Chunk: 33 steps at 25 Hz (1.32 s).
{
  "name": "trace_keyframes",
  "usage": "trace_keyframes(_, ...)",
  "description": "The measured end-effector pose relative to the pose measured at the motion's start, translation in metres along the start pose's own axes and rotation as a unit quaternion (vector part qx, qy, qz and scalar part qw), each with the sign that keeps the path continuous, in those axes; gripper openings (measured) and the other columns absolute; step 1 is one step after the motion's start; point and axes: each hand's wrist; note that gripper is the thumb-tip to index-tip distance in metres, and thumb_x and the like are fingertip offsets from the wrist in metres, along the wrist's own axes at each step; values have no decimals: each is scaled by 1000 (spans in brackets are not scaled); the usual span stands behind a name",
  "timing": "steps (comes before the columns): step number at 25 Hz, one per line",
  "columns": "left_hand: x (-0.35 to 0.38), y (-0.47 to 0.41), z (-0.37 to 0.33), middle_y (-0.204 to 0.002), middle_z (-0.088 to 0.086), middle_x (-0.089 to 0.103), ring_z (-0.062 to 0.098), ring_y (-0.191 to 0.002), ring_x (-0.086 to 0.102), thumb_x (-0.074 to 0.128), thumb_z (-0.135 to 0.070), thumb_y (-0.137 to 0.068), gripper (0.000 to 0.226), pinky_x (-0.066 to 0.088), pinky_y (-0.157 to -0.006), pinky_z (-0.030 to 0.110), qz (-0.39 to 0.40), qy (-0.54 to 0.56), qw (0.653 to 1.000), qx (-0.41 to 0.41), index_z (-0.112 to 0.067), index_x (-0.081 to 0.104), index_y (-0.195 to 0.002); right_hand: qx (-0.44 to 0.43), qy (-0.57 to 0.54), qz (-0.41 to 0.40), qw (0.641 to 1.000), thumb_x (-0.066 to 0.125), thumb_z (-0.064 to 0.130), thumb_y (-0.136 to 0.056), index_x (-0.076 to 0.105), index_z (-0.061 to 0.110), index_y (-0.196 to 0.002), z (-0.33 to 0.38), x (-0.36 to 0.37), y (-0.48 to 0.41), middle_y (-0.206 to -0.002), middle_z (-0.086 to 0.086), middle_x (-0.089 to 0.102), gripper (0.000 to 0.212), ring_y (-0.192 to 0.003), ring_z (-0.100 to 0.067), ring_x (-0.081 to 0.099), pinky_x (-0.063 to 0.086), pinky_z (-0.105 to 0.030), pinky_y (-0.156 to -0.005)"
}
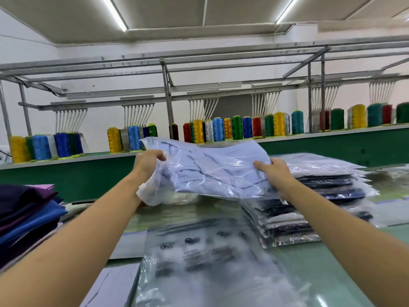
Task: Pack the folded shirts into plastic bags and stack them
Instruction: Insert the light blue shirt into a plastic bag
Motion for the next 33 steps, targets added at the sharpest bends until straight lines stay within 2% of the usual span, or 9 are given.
trace_keyframes(5,61,-25,5,-150,22,40,33,-128,47,51,13,-90,65,47,-96,37,34,-12,999,8,0,33,-151,34,22,-50,998,72,23,-93,66,4,-105,1,-54,-34,-84,-11,71,24,-67,-26,68,55,-31,-51)
trace_keyframes(7,86,-30,10,-153,18,36,27,-115,50,44,19,-92,74,48,-78,25,63,-37,997,21,-11,26,-157,40,37,-58,997,72,21,-93,67,2,-105,-2,-74,-48,-77,-10,71,23,-53,-21,65,47,-23,-39)
trace_keyframes(10,124,-40,16,-124,17,58,15,-75,52,38,20,-92,60,43,-46,19,103,-80,991,17,-9,48,-144,30,44,-82,995,74,15,-90,66,-3,-106,-8,-98,-73,-82,-17,73,25,-57,-24,67,55,-31,-49)
trace_keyframes(13,159,-51,19,-115,11,56,11,-76,49,38,15,-96,45,39,-53,22,114,-77,991,2,-9,58,-128,23,61,-110,992,77,13,-87,67,-4,-103,-11,-120,-101,-94,-24,73,26,-75,-32,69,59,-49,-75)
trace_keyframes(18,216,-69,25,-78,6,47,18,-66,44,39,9,-97,25,37,-57,26,121,-18,991,-51,-11,53,-92,23,130,-122,984,77,11,-87,62,0,-121,-15,-157,-154,-97,-18,70,39,-90,-36,69,59,-50,-87)
trace_keyframes(21,244,-81,31,-78,8,48,20,-67,46,41,9,-95,20,40,-64,29,134,-30,989,-62,-5,55,-96,5,178,-125,976,74,8,-89,61,18,-130,-15,-177,-183,-108,-15,67,45,-92,-35,67,58,-47,-83)
trace_keyframes(24,269,-92,34,-76,9,47,20,-66,46,42,7,-94,18,37,-58,28,153,-70,984,-59,-4,51,-84,4,247,-137,959,71,8,-90,73,21,-110,-23,-194,-208,-100,-15,71,24,-72,-30,61,57,-44,-69)
trace_keyframes(27,288,-105,37,-104,10,53,25,-90,49,46,2,-95,17,38,-74,28,187,-126,973,-46,-4,57,-107,-10,312,-136,940,68,12,-93,76,24,-95,-32,-205,-227,-93,-8,72,15,-51,-19,47,43,-32,-52)
trace_keyframes(33,307,-123,54,-106,7,48,26,-100,45,41,1,-97,19,42,-85,34,244,-172,952,-71,-12,56,-97,-25,357,-147,922,66,16,-96,77,24,-87,-49,-211,-248,-93,-5,73,16,-70,-29,66,58,-40,-68)
Point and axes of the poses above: each hand's wrist, its own y-axis away from the middle knuckle, its own x-axis out of the palm, z = x × y
